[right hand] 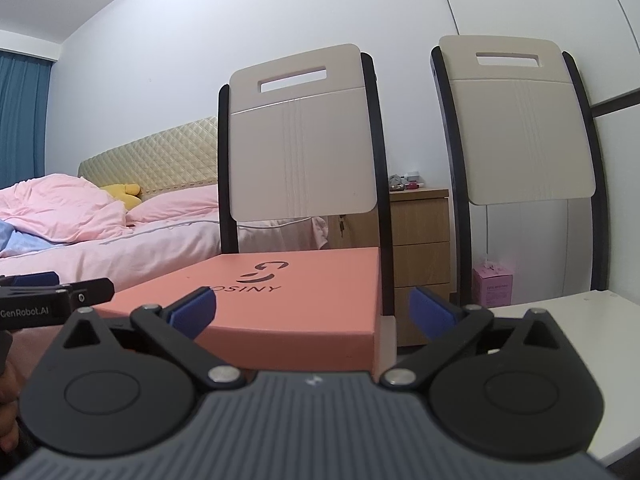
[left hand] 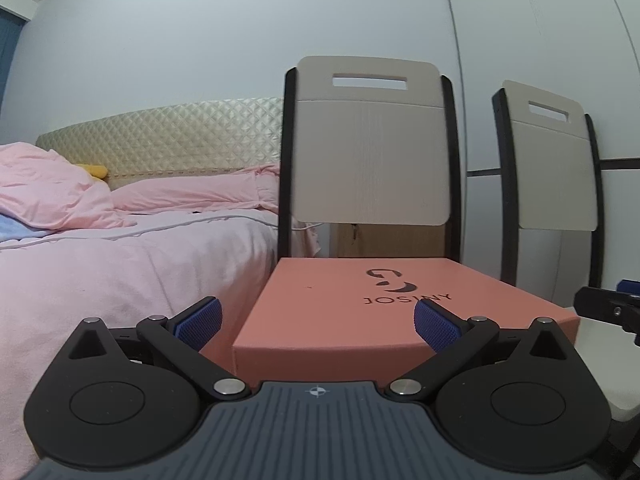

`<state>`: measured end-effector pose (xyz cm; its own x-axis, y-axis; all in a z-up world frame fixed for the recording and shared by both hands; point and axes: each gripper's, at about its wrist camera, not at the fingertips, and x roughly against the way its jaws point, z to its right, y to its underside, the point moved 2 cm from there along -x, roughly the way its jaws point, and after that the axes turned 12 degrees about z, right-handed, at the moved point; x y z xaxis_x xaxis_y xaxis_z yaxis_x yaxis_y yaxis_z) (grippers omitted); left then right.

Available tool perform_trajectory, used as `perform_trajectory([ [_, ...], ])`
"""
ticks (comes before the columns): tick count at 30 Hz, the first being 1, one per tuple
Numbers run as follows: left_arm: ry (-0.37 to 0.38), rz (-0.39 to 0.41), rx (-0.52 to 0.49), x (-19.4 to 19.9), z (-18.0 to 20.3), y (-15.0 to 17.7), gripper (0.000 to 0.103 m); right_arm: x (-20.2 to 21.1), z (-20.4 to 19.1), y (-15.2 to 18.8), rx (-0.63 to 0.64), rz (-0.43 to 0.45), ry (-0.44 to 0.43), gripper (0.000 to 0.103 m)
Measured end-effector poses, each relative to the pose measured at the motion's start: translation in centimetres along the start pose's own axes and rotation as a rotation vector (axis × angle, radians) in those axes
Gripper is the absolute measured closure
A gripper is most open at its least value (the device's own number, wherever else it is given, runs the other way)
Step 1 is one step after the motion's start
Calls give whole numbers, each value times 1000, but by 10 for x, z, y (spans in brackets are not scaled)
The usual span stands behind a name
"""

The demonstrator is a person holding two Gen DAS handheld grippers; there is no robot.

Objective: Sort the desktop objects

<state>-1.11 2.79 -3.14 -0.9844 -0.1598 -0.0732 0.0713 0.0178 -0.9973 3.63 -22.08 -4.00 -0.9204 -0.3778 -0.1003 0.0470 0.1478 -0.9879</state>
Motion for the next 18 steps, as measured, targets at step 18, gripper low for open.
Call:
perform_trajectory([
  [18, 13, -1, -8, -1, 1, 0, 0, -3, -3, 2, 25, -10, 16, 0],
])
